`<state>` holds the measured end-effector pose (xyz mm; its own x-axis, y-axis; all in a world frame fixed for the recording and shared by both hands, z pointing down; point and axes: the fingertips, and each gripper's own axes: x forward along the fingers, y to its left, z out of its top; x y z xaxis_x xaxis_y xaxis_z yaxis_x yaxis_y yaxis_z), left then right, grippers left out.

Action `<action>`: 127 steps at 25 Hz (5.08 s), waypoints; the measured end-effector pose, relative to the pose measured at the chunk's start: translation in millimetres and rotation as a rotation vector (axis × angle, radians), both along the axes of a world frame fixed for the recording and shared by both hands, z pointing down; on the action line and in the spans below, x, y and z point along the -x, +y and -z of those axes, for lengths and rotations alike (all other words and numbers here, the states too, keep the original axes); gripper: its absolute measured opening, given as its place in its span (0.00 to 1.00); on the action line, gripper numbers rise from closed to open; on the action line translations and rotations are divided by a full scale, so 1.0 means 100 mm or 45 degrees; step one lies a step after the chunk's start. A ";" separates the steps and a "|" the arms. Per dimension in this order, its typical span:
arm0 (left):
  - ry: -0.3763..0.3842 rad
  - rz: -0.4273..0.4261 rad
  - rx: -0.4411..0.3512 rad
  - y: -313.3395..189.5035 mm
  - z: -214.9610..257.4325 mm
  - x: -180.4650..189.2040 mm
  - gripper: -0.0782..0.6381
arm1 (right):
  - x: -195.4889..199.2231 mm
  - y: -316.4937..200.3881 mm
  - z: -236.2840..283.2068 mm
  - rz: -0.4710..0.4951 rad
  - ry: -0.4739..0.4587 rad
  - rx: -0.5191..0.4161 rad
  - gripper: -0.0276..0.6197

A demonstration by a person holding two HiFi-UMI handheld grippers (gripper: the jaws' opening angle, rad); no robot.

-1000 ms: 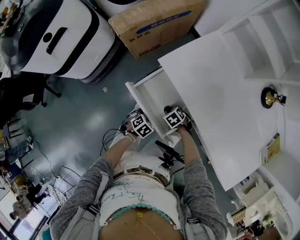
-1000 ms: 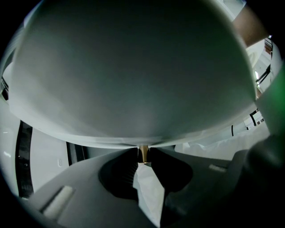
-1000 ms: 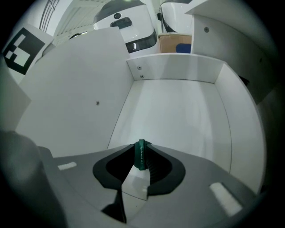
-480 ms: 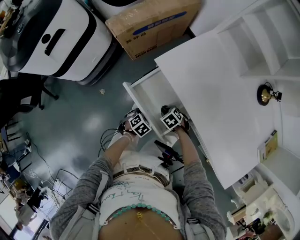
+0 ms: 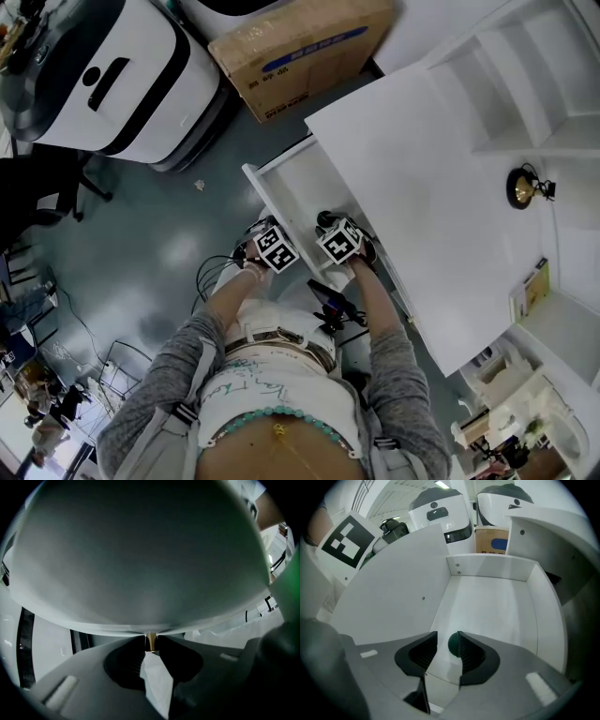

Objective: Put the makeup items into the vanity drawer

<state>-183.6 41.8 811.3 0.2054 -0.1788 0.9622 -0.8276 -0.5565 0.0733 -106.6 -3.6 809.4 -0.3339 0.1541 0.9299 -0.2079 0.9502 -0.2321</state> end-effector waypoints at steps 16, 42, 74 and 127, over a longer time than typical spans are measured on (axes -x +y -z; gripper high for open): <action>0.000 -0.001 -0.001 0.00 0.00 0.00 0.24 | 0.01 0.00 0.33 0.012 -0.086 -0.040 0.32; 0.000 -0.005 0.007 0.01 0.02 0.00 0.24 | -0.03 -0.03 1.12 -0.102 -0.283 -0.170 0.21; 0.008 -0.038 0.001 0.01 0.03 0.03 0.24 | -0.47 -0.10 1.63 -0.399 -0.344 -0.231 0.09; 0.013 -0.092 0.012 -0.27 0.01 -0.14 0.24 | -1.31 0.03 2.02 -0.828 -0.373 -0.315 0.09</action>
